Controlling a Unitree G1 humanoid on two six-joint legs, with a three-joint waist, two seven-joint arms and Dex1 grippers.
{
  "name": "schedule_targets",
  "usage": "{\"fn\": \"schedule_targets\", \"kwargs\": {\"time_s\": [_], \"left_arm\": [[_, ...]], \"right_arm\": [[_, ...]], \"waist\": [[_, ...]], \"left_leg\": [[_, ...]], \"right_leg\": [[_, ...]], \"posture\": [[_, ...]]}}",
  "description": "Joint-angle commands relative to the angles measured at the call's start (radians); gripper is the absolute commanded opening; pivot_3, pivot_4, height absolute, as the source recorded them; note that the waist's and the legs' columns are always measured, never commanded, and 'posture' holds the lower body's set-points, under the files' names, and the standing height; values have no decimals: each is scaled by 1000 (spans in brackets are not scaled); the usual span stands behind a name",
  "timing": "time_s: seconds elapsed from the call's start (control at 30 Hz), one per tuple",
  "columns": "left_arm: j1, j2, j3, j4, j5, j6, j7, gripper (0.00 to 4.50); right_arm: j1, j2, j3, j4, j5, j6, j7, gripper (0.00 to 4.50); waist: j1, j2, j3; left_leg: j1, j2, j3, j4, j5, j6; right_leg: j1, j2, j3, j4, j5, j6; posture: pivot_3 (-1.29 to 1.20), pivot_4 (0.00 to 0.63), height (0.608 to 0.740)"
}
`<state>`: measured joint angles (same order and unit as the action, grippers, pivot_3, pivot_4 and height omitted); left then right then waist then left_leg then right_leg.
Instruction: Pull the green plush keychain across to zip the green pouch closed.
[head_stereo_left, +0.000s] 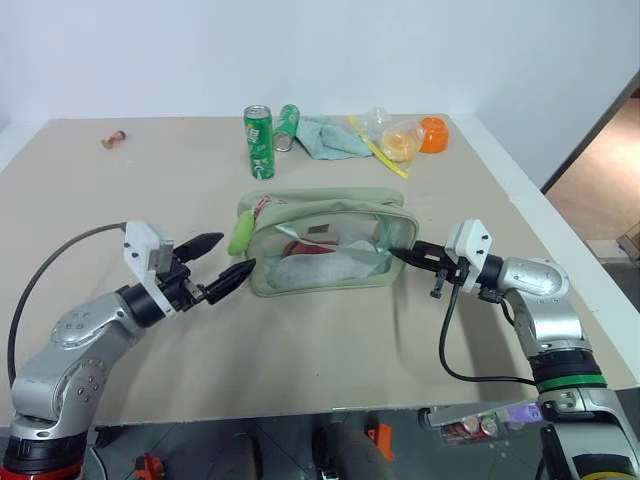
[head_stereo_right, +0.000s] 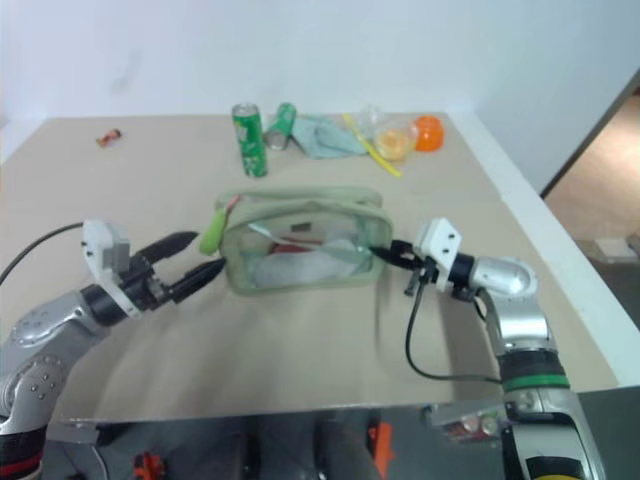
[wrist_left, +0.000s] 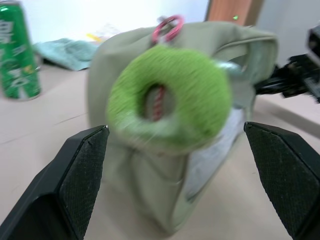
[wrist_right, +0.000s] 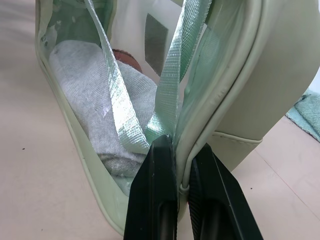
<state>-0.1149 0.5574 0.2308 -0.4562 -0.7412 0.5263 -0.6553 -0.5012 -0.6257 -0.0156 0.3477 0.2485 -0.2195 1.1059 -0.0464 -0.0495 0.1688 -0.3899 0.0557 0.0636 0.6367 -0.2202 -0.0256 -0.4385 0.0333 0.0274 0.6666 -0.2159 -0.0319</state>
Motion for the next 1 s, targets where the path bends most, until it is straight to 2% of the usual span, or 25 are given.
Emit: {"fn": "schedule_targets", "kwargs": {"time_s": [0.03,0.3,0.43,0.47,0.87,1.0], "left_arm": [[-35,-2,10,-28,-8,-13,14,4500],[-88,-24,-11,-25,-13,-4,41,4500],[-81,-15,-36,-12,43,-31,35,4500],[-80,-14,-37,-11,48,-35,30,3969],[-82,10,-23,1,79,-41,3,42],[-115,10,-6,6,69,-55,5,42]], "right_arm": [[-18,5,-3,-13,0,-16,0,22],[-17,8,4,-31,-8,-4,-20,22],[-18,9,4,-31,-11,-5,-24,22],[-19,9,4,-31,-11,-5,-24,0],[-22,15,5,-9,-19,-29,-22,0],[-24,14,5,-2,-23,-36,-22,0]], "waist": [[0,0,0],[-1,0,0],[-1,0,0],[-1,0,0],[-1,0,0],[-1,0,0]], "left_leg": [[0,0,0,0,0,0],[1,1,0,0,0,-1],[1,0,0,0,0,-1],[1,0,0,0,0,-1],[2,1,0,0,0,-1],[2,1,0,0,0,-1]], "right_leg": [[0,0,0,0,0,0],[1,1,1,0,1,0],[1,1,1,0,1,0],[1,1,1,0,1,0],[1,1,1,0,1,0],[1,1,2,0,1,0]], "posture": [[0,150,740],[0,150,740],[0,150,740],[0,150,740],[0,150,740],[0,150,740]]}}
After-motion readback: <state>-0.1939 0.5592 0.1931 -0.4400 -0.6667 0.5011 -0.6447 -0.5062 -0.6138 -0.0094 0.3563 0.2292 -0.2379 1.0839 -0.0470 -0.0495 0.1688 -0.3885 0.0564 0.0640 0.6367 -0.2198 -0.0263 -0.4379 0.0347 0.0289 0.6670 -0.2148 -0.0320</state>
